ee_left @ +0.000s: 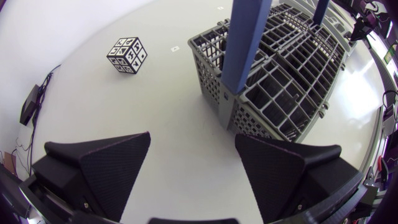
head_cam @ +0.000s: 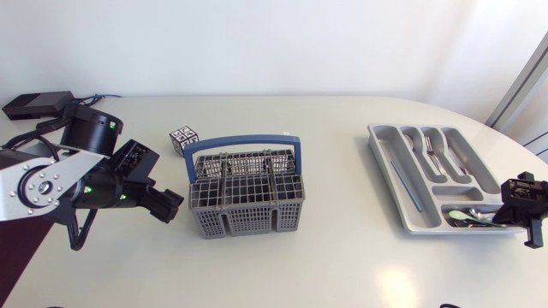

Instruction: Transfer all utensils from the basket to the drawer tray.

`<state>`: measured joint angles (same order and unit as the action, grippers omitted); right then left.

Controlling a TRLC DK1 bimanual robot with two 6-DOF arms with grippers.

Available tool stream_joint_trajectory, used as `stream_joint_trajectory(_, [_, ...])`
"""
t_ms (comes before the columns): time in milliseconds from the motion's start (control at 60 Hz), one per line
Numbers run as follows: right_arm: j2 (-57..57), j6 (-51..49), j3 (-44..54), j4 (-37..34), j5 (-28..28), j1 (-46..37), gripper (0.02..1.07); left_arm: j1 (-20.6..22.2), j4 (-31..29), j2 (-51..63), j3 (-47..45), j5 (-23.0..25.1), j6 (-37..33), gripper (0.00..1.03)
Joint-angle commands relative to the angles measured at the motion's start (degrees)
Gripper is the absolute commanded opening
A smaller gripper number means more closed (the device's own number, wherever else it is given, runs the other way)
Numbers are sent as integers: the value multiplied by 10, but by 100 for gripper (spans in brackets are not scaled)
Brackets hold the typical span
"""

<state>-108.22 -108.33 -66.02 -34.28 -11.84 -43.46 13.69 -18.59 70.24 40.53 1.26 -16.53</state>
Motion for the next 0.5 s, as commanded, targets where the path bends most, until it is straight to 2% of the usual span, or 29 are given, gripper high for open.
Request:
stream_joint_trajectory(0, [13,-20,6,-4,-7,12,7,5,-5,3,5,2,1,96])
stream_joint_trajectory(267, [48,-23,38,0,-30,39,7,9,-6,3,3,2,5,96])
stream_joint_trajectory(483, [49,-36,70,35,-28,51,7,8,-6,2,2,2,4,96])
